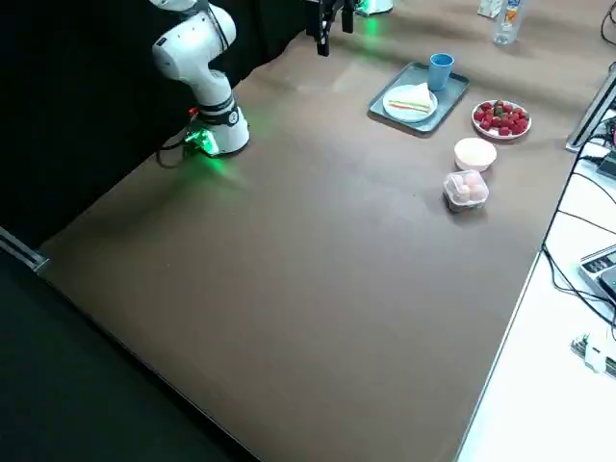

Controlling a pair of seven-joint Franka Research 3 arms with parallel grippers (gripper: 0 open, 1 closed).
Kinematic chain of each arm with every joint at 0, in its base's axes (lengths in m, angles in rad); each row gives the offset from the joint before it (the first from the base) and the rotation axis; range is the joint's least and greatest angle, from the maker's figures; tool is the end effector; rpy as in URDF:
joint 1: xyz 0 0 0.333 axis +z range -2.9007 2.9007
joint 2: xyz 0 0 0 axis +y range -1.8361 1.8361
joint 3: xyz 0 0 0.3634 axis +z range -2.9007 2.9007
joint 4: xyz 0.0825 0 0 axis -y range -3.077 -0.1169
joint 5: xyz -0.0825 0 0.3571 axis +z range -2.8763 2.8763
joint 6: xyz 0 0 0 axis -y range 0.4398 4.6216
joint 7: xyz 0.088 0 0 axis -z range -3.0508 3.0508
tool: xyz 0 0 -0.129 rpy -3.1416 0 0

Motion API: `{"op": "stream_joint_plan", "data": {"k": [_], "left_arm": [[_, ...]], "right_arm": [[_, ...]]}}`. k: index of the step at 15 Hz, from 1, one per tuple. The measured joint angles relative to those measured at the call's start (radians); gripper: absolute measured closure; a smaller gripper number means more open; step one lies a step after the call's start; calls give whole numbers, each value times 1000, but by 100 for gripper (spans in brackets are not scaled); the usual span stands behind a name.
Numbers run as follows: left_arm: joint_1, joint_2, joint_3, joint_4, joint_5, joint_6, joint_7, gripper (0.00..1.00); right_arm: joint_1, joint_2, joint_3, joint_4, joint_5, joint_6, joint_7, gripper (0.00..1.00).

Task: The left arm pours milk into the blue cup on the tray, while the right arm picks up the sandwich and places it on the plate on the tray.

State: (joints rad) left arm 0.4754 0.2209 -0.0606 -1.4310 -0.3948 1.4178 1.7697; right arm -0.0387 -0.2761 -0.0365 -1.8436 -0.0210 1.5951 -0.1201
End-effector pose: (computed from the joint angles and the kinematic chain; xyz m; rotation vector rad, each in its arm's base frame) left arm 0.5503 0.1877 0.5886 2.1120 -1.7247 0.3567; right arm 0.4271 -0.0375 0.6622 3.1268 0.0725 0.0410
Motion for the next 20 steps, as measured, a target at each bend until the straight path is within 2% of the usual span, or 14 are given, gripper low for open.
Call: {"op": "stream_joint_plan", "data": {"k": [4,7,8,12,15,20], "left_arm": [[-189,-29,-1,-11,61,10,-378,1],[-276,-35,-1,-12,136,11,-631,1],[-324,-44,-1,-12,187,12,-782,1],[-429,-89,-2,-13,274,8,-1095,1],[-482,-112,-2,-21,322,-18,-1356,1],[-514,-114,-1,-35,329,-25,-1716,1]], "right_arm": [[0,0,0,0,0,0,0,0],[0,0,0,0,0,0,0,0],[0,0,0,0,0,0,0,0],[2,0,2,0,20,0,-2,0],[9,0,5,0,24,-3,-1,0],[9,-1,5,10,25,-20,8,0]]}}
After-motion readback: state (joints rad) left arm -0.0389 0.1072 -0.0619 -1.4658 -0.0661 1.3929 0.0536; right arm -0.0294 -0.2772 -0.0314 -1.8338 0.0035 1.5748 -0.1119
